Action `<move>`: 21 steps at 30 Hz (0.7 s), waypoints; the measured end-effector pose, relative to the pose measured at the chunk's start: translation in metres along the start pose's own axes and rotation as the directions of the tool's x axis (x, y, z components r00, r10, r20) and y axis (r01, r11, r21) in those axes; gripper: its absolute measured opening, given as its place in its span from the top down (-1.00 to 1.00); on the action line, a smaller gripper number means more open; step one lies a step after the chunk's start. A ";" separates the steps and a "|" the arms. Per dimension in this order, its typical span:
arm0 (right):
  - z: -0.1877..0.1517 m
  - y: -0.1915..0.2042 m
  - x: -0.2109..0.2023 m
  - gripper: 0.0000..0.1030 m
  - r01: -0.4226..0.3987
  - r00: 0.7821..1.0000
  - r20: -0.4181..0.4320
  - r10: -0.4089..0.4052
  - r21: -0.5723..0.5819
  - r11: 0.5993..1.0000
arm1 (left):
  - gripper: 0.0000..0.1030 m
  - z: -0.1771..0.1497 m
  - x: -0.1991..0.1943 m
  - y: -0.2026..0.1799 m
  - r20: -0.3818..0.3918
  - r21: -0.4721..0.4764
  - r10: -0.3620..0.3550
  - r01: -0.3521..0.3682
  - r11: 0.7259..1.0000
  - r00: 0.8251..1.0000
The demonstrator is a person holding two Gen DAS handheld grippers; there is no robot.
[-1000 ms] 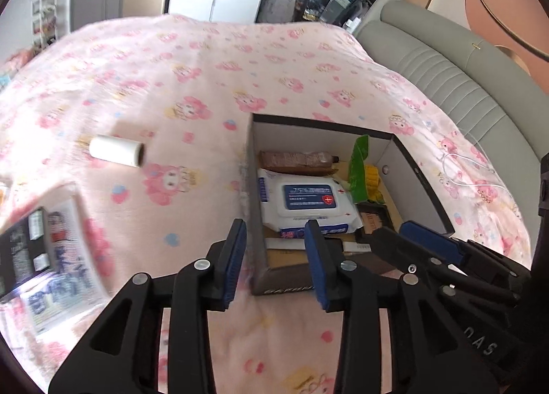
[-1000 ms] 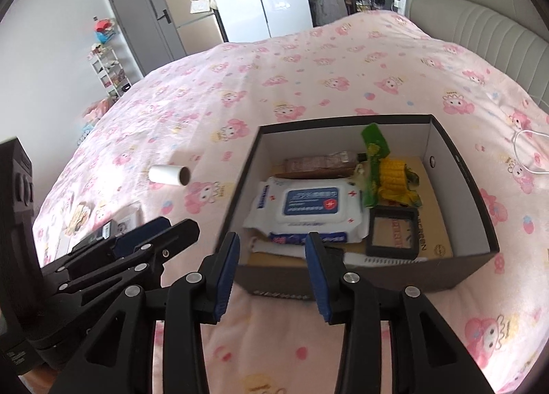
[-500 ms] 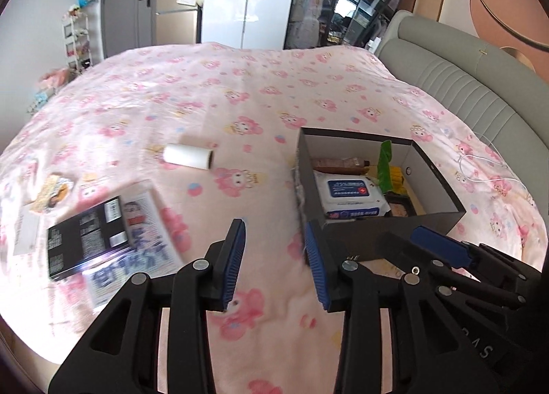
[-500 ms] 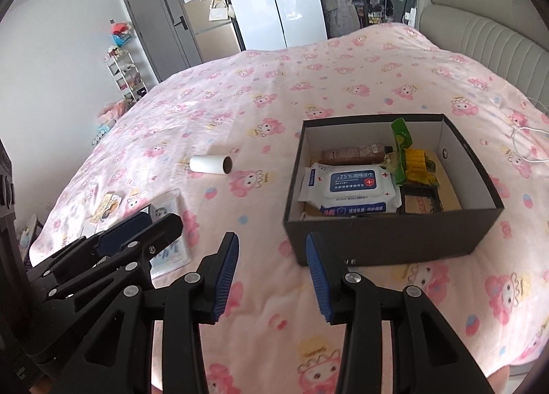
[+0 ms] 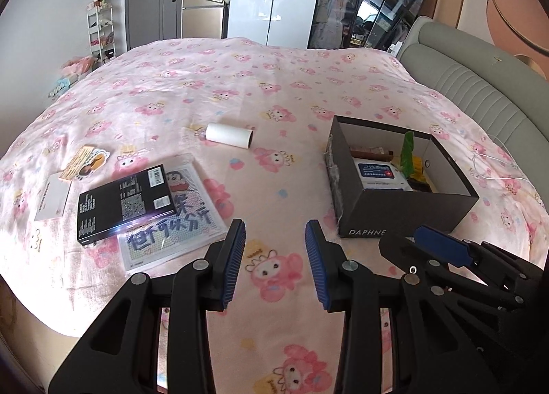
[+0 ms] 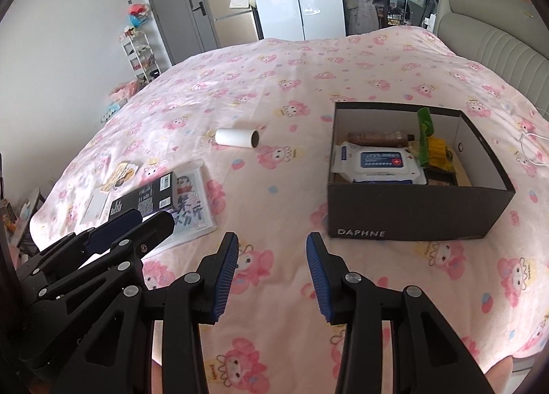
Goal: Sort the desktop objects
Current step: 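Open the left tool and withdraw it from the box, then reach the left tool to the black screen protector box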
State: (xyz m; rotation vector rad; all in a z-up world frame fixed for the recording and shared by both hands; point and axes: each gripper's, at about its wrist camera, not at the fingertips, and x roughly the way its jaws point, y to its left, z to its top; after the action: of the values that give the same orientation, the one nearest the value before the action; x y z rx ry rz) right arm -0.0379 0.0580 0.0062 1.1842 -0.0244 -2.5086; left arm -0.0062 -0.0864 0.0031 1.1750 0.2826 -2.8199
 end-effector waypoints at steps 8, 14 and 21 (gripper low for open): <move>-0.007 0.022 0.014 0.28 0.005 1.000 -0.014 -0.005 -0.031 1.000 | 0.28 -0.009 0.004 0.026 -0.010 -0.040 0.028 -0.028 0.999 1.000; -0.003 0.046 0.031 0.28 -0.030 0.999 -0.029 0.028 -0.091 0.995 | 0.28 -0.011 0.008 0.057 -0.018 -0.094 0.051 -0.052 0.994 0.999; -0.002 0.077 0.065 0.28 -0.120 0.991 -0.080 0.108 -0.164 0.979 | 0.27 -0.019 0.020 0.099 -0.046 -0.174 0.071 -0.078 0.982 0.996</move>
State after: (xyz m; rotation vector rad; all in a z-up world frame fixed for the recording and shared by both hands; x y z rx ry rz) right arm -0.0497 -0.0350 -0.0299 1.1668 0.1319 -2.3176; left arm 0.0065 -0.1795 -0.0386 1.1787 0.4690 -2.6474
